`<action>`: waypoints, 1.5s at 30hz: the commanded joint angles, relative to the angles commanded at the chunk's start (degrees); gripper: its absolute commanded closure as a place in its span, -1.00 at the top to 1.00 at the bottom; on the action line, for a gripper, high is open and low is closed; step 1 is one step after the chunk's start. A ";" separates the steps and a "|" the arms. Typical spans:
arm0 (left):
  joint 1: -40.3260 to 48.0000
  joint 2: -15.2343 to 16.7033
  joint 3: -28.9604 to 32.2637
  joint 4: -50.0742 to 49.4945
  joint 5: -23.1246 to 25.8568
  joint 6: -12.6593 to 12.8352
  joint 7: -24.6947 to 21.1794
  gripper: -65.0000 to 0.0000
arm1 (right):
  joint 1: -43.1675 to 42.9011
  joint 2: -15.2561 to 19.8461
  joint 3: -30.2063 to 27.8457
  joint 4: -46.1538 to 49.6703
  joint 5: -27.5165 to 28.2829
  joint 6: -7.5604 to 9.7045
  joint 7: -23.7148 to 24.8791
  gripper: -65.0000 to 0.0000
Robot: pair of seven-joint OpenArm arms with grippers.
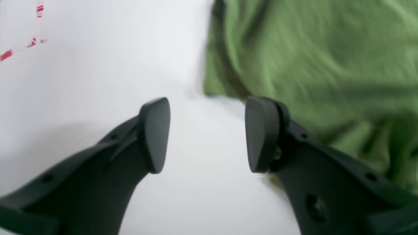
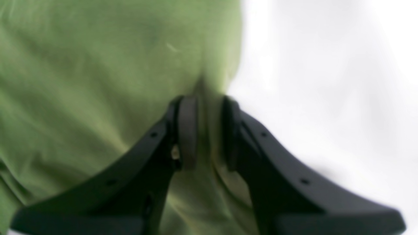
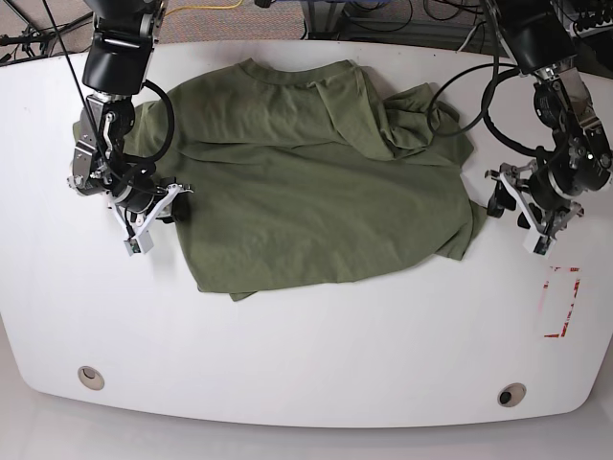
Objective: Fold the T-shirt properly
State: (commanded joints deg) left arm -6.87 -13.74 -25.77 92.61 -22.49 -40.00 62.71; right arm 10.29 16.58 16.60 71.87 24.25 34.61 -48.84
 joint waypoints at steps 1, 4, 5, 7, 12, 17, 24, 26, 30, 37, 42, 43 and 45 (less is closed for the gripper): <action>-0.50 0.03 -0.10 -0.84 0.03 0.00 -0.03 0.07 | 0.01 0.01 0.00 -0.04 -0.02 0.01 0.14 -0.66; -2.11 0.14 -0.42 -3.43 0.01 0.00 -0.44 0.07 | -0.05 -0.04 -0.02 0.11 0.05 0.09 0.42 -0.66; -2.61 0.20 -0.56 -4.33 0.00 0.00 -0.62 0.07 | -0.05 -0.03 0.01 0.15 0.09 0.11 0.48 -0.66; -4.00 0.40 -0.26 -7.48 0.17 0.00 -1.31 0.09 | -0.46 -0.08 0.10 0.77 0.38 0.19 0.52 -0.68; -4.64 0.59 1.40 -9.54 0.21 0.00 -2.00 0.10 | -0.43 -0.08 -0.01 0.64 0.30 0.25 0.27 -0.70; -4.56 1.71 5.69 -9.83 0.93 0.00 -2.17 0.09 | -0.05 0.25 -0.27 0.12 -0.04 0.37 -0.27 -0.76; -6.57 2.50 4.87 -12.91 1.39 0.00 -2.23 0.10 | -0.14 0.37 -0.18 0.21 -0.12 0.46 -0.34 -0.61; -7.85 2.72 3.86 -14.26 1.55 0.00 -2.22 0.10 | -0.16 0.45 -0.09 0.23 -0.13 0.51 -0.40 -0.49; -12.33 4.02 1.56 -17.67 0.98 0.00 -1.86 0.10 | -0.15 0.76 0.12 0.39 -0.17 0.49 -1.58 -0.06; -14.50 5.56 -0.63 -18.95 1.39 0.00 -1.36 0.10 | -0.18 0.77 0.08 0.22 -0.28 0.42 -1.57 -0.07; -14.58 6.90 -1.56 -19.70 1.34 0.00 -0.66 0.08 | -0.89 0.73 0.07 0.22 -0.24 0.82 -1.76 -0.46; -14.47 7.03 -1.47 -19.96 1.34 0.00 -0.73 0.08 | -0.89 0.76 0.08 0.21 -0.23 0.81 -1.80 -0.47; -14.31 7.23 -1.11 -20.62 1.27 0.00 -0.80 0.08 | -1.01 0.77 0.06 0.25 -0.20 0.80 -1.95 -0.44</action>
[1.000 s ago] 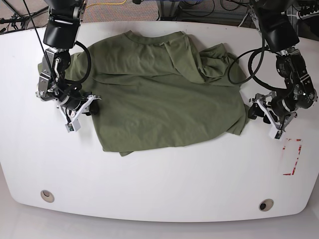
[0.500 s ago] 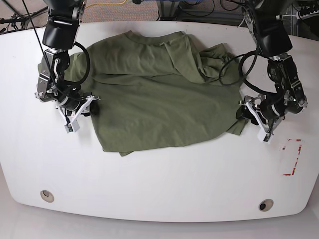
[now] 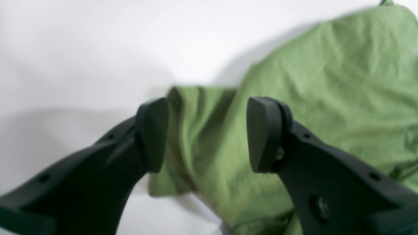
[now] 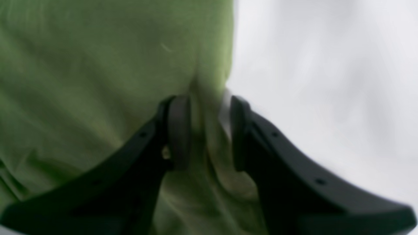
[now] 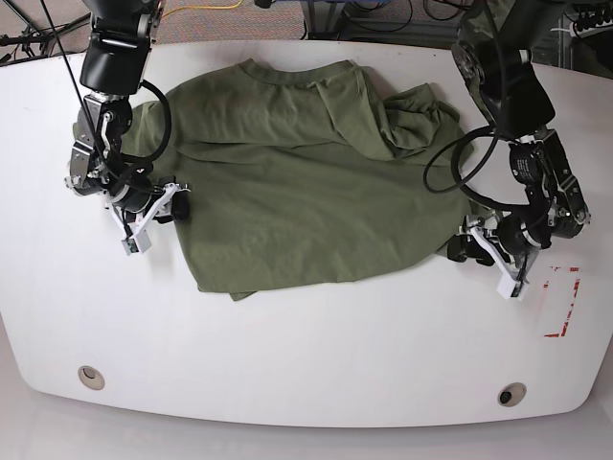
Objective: Fold the T-shirt properly
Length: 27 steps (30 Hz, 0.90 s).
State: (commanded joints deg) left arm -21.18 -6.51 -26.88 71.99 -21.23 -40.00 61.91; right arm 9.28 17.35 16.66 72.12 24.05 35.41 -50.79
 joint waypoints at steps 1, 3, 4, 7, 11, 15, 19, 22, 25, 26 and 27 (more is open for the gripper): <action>-0.02 0.11 0.23 -0.39 -0.01 0.00 -0.07 0.08 | -0.05 -0.01 0.00 0.00 -0.05 0.03 0.00 -0.39; -0.07 0.37 0.82 -1.29 0.02 0.00 -0.25 0.08 | -0.10 -0.04 0.02 0.02 -0.19 0.11 0.00 -0.31; -0.09 0.52 1.16 -1.79 0.06 0.00 -0.36 0.09 | -0.11 -0.07 0.03 0.04 -0.27 0.16 -0.01 -0.27; -0.09 1.53 2.69 -3.86 0.56 0.00 -0.40 0.10 | -0.50 -0.21 0.13 0.49 -0.13 0.08 -0.50 -0.10; 0.46 1.81 3.58 -4.41 1.04 0.00 -0.58 0.10 | -0.69 -0.20 0.18 0.59 -0.18 0.14 -0.35 0.01; 1.02 2.03 4.39 -4.45 1.59 0.00 -0.64 0.10 | -1.00 -0.24 0.15 0.64 -0.19 0.28 -0.18 0.06; 1.17 1.99 6.31 -3.20 1.76 0.00 -0.89 0.09 | -1.12 -0.37 0.10 0.59 0.04 0.32 -0.21 0.08; 1.35 1.91 6.74 -3.00 1.73 0.00 -1.07 0.04 | -1.16 -0.41 0.14 0.68 0.01 0.31 -0.29 0.07; 1.34 1.77 7.21 -2.75 1.76 0.00 -1.34 -0.12 | -1.01 -0.44 0.15 0.72 0.11 0.27 -0.33 0.06; 1.32 1.68 7.40 -2.70 1.76 0.00 -1.44 -0.20 | -0.92 -0.43 0.16 0.72 0.12 0.28 -0.34 0.06; 1.24 1.47 7.66 -2.67 1.77 0.00 -1.55 -0.29 | -0.87 -0.42 0.17 0.73 0.12 0.25 -0.39 0.05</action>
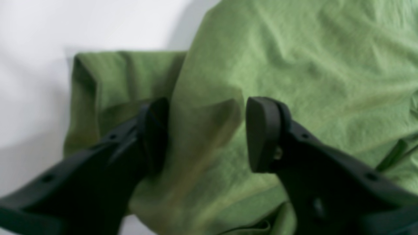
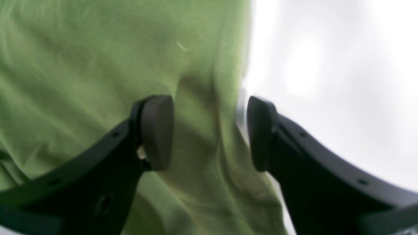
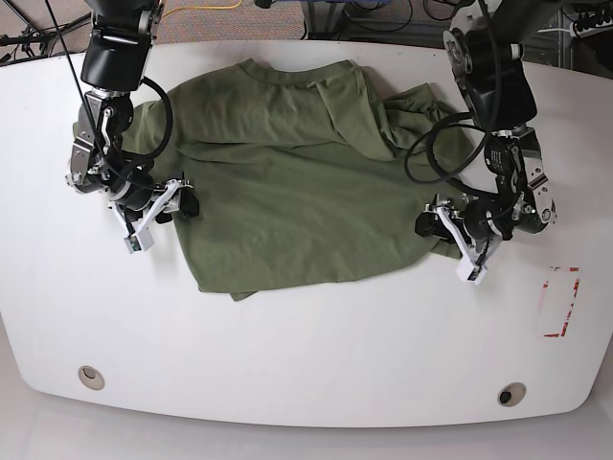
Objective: Fold the T-shirt properly
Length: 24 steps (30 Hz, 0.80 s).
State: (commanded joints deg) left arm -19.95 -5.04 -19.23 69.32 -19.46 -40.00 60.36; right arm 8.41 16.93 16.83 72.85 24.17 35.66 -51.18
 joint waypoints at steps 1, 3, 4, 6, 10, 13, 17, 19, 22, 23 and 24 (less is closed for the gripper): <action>-0.08 -0.21 0.25 0.03 0.01 0.00 -0.11 -0.39 | 0.05 0.01 0.01 0.01 0.00 -0.03 -0.04 0.04; -0.55 -1.02 1.52 -0.16 -0.33 0.00 0.36 -0.76 | 0.12 0.03 -0.11 -0.20 -0.09 0.07 -0.34 0.02; -0.58 -1.19 1.61 -0.14 -0.28 0.00 0.36 -0.82 | 0.15 0.03 -0.11 -0.20 -0.07 0.05 -0.35 0.01; -0.66 -1.46 1.85 -0.13 -0.22 0.00 0.40 -0.92 | 0.17 0.04 -0.14 -0.21 0.01 0.03 -0.35 0.01; -0.83 -1.78 2.20 0.08 -0.28 0.00 0.58 -0.97 | 0.09 0.04 -0.13 -0.26 0.15 0.12 -0.33 0.00; -0.49 -1.74 2.07 0.28 -0.22 0.00 0.87 -0.98 | -0.12 0.00 -0.08 -0.15 0.34 0.41 0.24 -0.10; -0.47 -1.72 1.89 0.39 -0.29 0.00 0.84 -0.98 | -0.16 -0.01 -0.01 -0.16 0.32 0.43 0.19 -0.17; -0.26 -1.58 1.77 0.45 -0.32 0.00 0.81 -0.99 | -0.24 0.01 -0.05 -0.15 0.38 0.39 0.18 -0.24; 0.21 -1.26 1.48 0.67 -0.32 0.00 0.67 -1.00 | -0.25 0.06 -0.10 -0.14 0.42 0.32 0.16 -0.37; 0.39 -1.15 1.38 0.76 -0.30 0.00 0.58 -1.00 | -0.29 0.07 -0.13 -0.14 0.46 0.32 0.15 -0.42; 1.17 -1.10 1.33 1.16 -0.20 0.00 0.64 -1.00 | -0.18 0.10 -0.12 -0.01 0.50 0.31 0.45 -0.53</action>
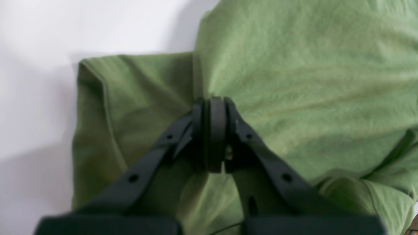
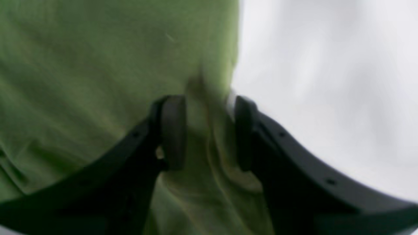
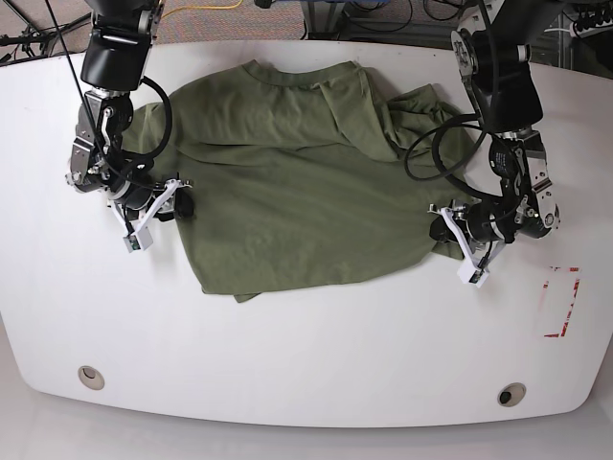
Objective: Fold the T-shirt properly
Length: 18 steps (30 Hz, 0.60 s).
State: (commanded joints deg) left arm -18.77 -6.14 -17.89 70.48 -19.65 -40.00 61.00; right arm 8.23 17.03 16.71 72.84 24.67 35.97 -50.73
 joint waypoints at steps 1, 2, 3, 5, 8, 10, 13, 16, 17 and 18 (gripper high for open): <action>0.78 0.05 -0.05 0.40 0.10 0.00 0.05 -1.00 | 0.11 0.03 0.01 0.13 0.05 -0.01 0.30 -0.64; 1.04 0.04 -0.07 0.73 0.10 0.00 0.10 -1.00 | 0.10 0.04 -0.01 0.19 0.03 -0.04 0.32 -0.66; 1.29 0.03 -0.08 1.06 0.10 0.00 0.14 -1.00 | 0.09 0.05 -0.03 0.26 0.02 -0.06 0.34 -0.67; 1.83 0.00 -0.10 2.01 0.01 0.00 0.32 -1.00 | 0.15 0.01 -0.01 0.23 -0.02 -0.05 0.40 -0.65; 2.73 -0.02 -0.13 4.15 -0.25 0.00 0.86 -0.98 | 0.15 -0.08 0.06 0.24 -0.03 -0.12 0.54 -0.58; 3.50 0.01 -0.15 6.03 -0.58 0.00 1.57 -0.97 | 0.21 -0.12 0.09 0.25 0.05 -0.08 0.67 -0.52; 5.11 -0.02 -0.05 10.42 -2.59 0.00 4.68 -0.90 | 0.45 -0.21 -0.01 0.45 0.09 0.42 0.90 -0.35; 5.76 -0.07 -0.15 11.80 -3.12 0.00 5.32 -0.88 | 0.41 -0.23 0.03 0.52 0.12 0.41 0.99 -0.30; 5.95 -0.11 -0.17 12.17 -3.29 0.00 5.52 -0.88 | 0.40 -0.22 0.04 0.53 0.12 0.39 1.03 -0.29; 6.07 -0.13 -0.22 12.48 -3.43 0.00 5.72 -0.88 | 0.40 -0.23 0.02 0.53 0.11 0.39 1.06 -0.29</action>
State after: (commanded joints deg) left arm -12.70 -6.27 -18.12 82.96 -23.09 -40.00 66.71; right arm 8.62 16.81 16.73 73.38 24.78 36.35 -49.66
